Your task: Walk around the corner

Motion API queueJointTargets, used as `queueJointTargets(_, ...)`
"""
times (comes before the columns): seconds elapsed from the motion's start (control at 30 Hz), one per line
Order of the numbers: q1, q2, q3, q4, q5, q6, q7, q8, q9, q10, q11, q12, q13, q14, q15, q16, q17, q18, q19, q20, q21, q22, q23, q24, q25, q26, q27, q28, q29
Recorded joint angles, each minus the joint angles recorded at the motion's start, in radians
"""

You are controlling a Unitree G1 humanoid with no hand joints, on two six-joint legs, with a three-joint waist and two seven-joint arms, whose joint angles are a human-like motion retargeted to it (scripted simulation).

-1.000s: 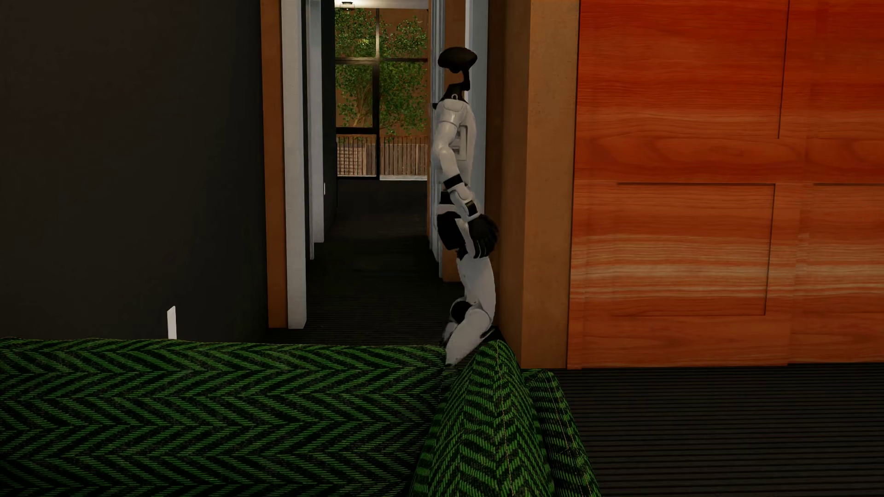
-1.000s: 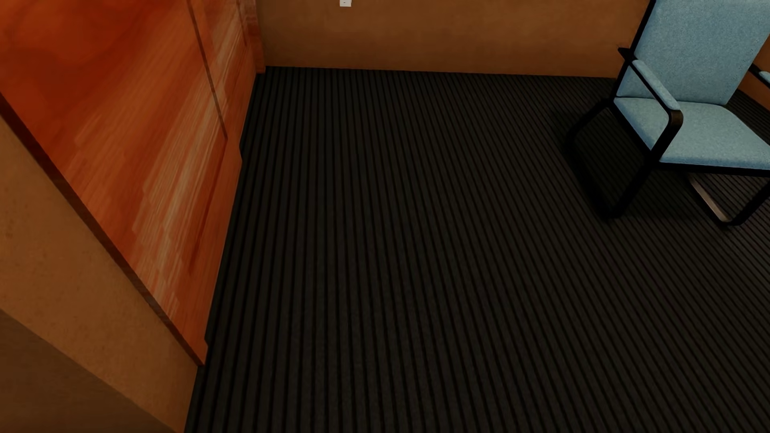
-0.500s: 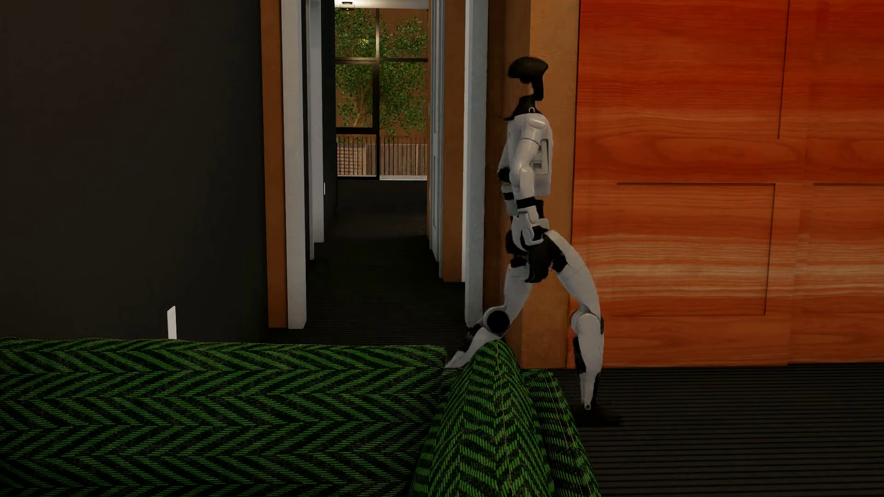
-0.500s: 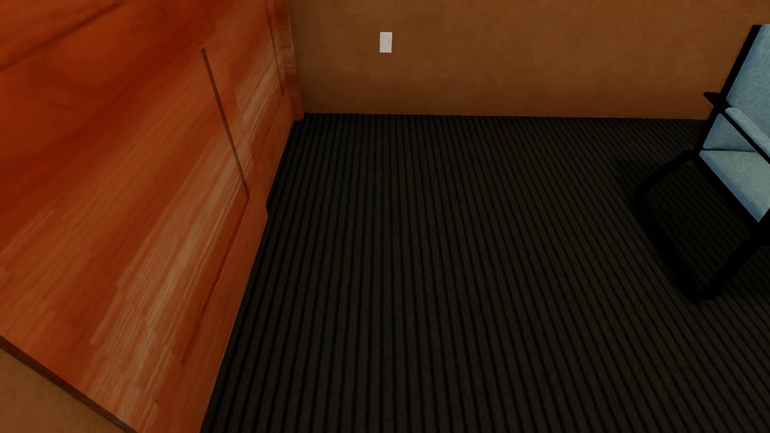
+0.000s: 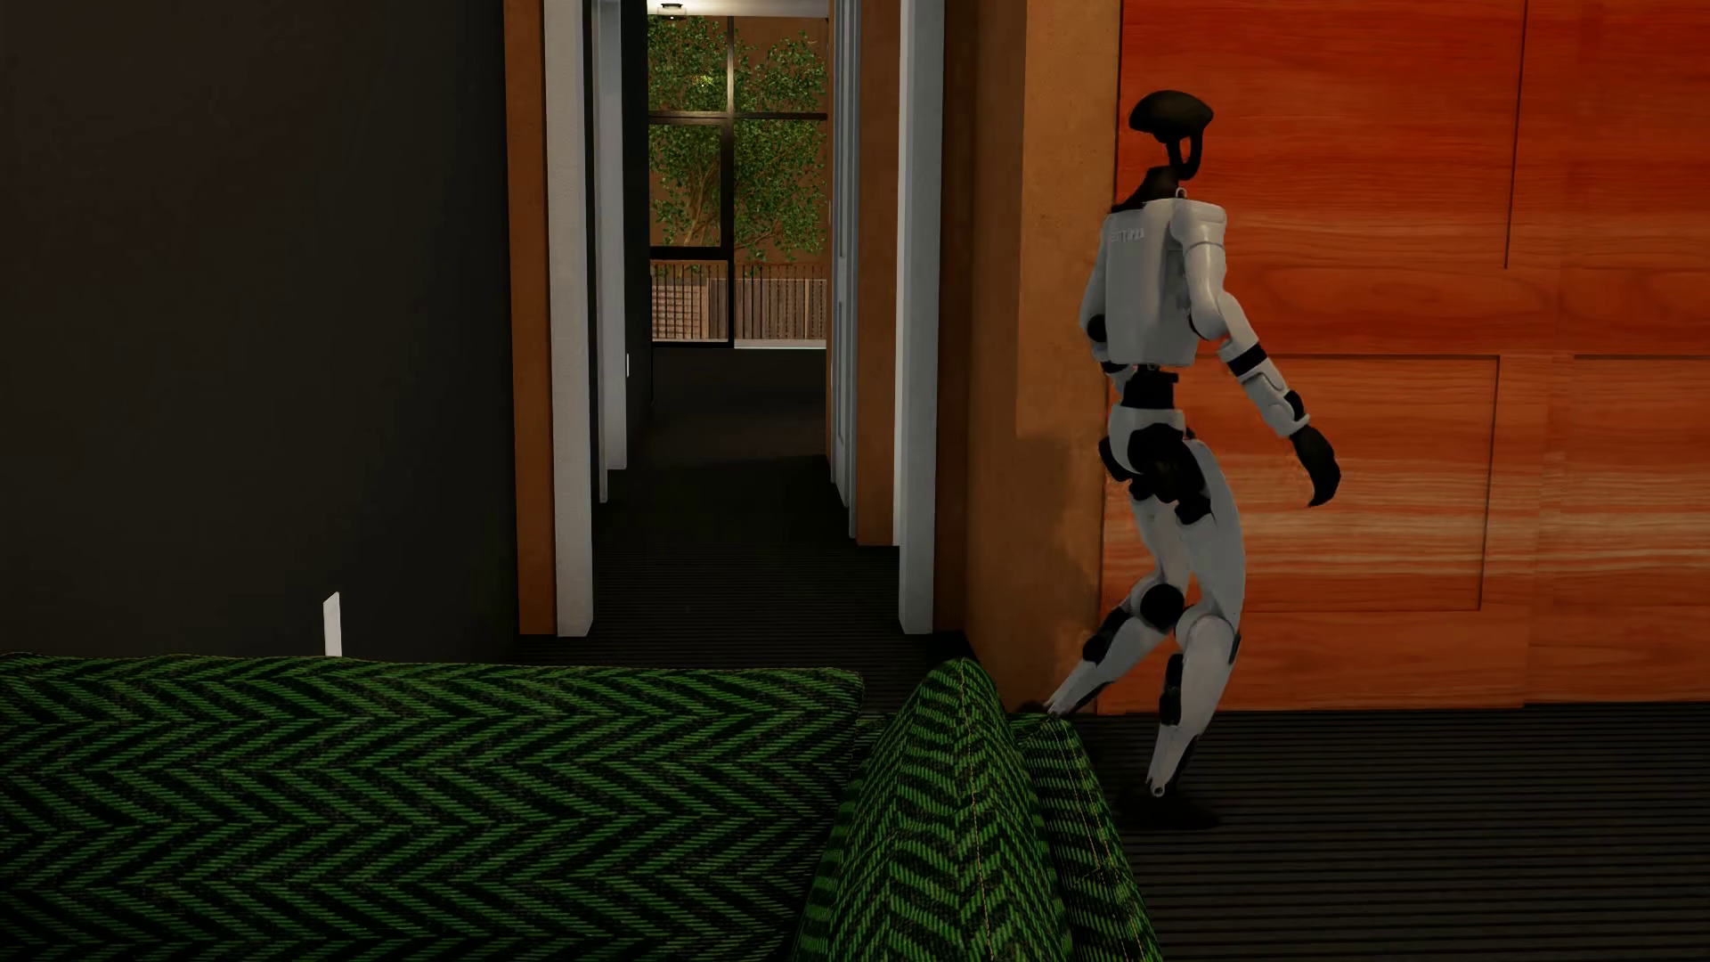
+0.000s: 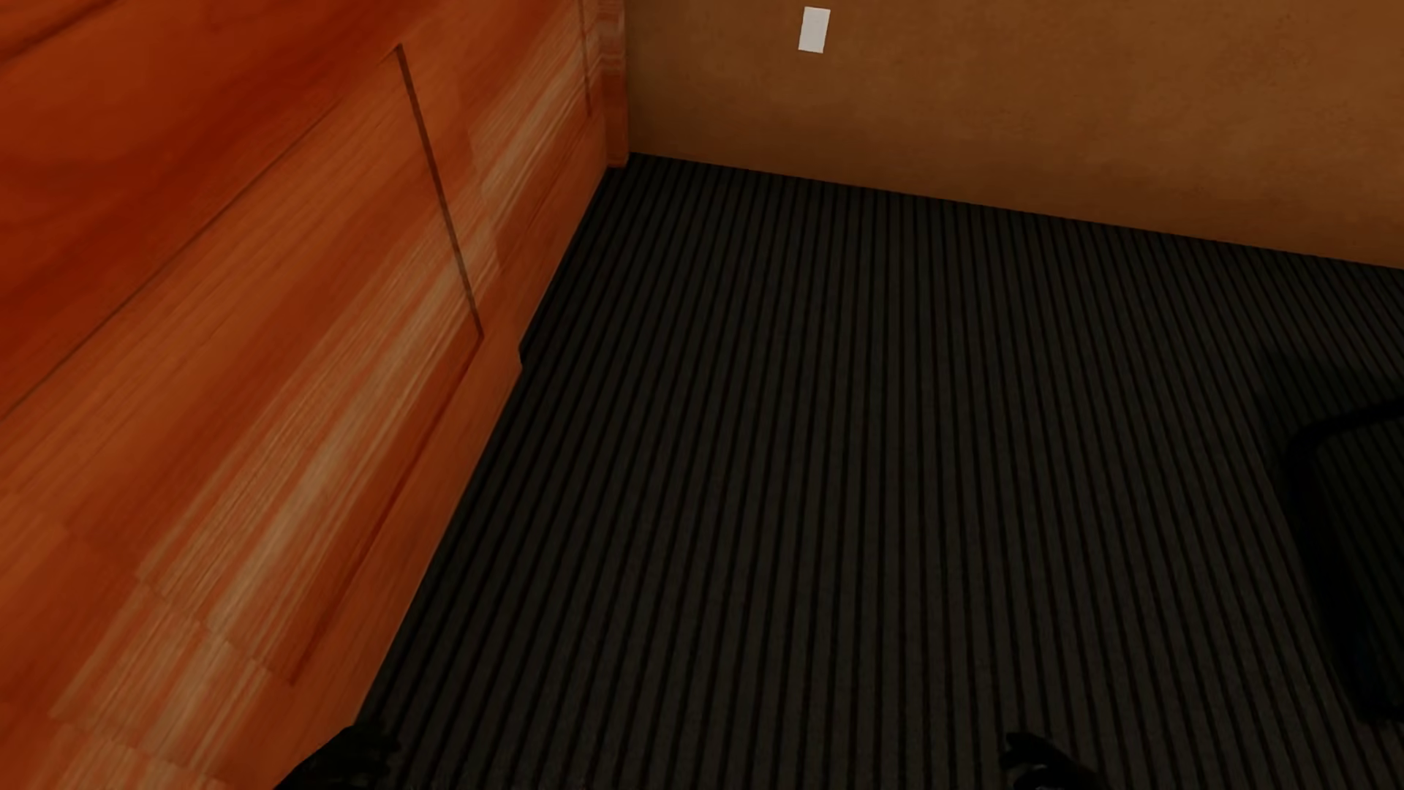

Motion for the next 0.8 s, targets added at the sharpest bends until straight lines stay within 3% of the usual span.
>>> queueJointTargets(0.17, 0.015, 0.064, 0.038, -0.055, -0.007, -0.009, 0.000, 0.000, -0.017, -0.410, -0.045, 0.008, -0.039, 0.109, -0.059, 0.003, -0.013, 0.000, 0.000, -0.040, -0.014, 0.011, -0.079, 0.000, 0.000, 0.000, 0.000, 0.000, 0.000)
queueJointTargets(0.23, 0.057, 0.059, 0.042, -0.039, 0.003, 0.013, 0.000, 0.000, -0.052, -0.460, -0.039, 0.048, -0.029, 0.126, -0.083, -0.022, -0.003, 0.000, 0.000, -0.035, 0.009, 0.070, -0.097, 0.000, 0.000, 0.000, 0.000, 0.000, 0.000)
queueJointTargets(0.33, 0.140, 0.075, -0.029, -0.013, 0.027, 0.073, 0.000, 0.000, -0.089, -0.547, -0.042, 0.096, 0.006, 0.050, -0.119, -0.060, 0.015, 0.000, 0.000, -0.073, 0.032, 0.204, -0.076, 0.000, 0.000, 0.000, 0.000, 0.000, 0.000)
queueJointTargets(0.43, 0.164, 0.125, -0.119, -0.010, 0.021, 0.094, 0.000, 0.000, -0.116, -0.572, -0.074, 0.114, 0.074, 0.075, -0.164, -0.075, 0.062, 0.000, 0.000, -0.158, 0.052, 0.322, 0.053, 0.000, 0.000, 0.000, 0.000, 0.000, 0.000)
queueJointTargets(0.57, 0.161, 0.170, -0.116, -0.011, 0.018, 0.099, 0.000, 0.000, -0.125, -0.560, -0.092, 0.109, 0.160, 0.065, -0.222, -0.076, 0.146, 0.000, 0.000, -0.134, 0.160, 0.275, 0.252, 0.000, 0.000, 0.000, 0.000, 0.000, 0.000)
queueJointTargets(0.8, 0.160, 0.188, -0.109, -0.007, 0.021, 0.109, 0.000, 0.000, -0.139, -0.563, -0.098, 0.092, 0.198, 0.050, -0.265, -0.083, 0.202, 0.000, 0.000, -0.176, 0.218, 0.187, 0.211, 0.000, 0.000, 0.000, 0.000, 0.000, 0.000)
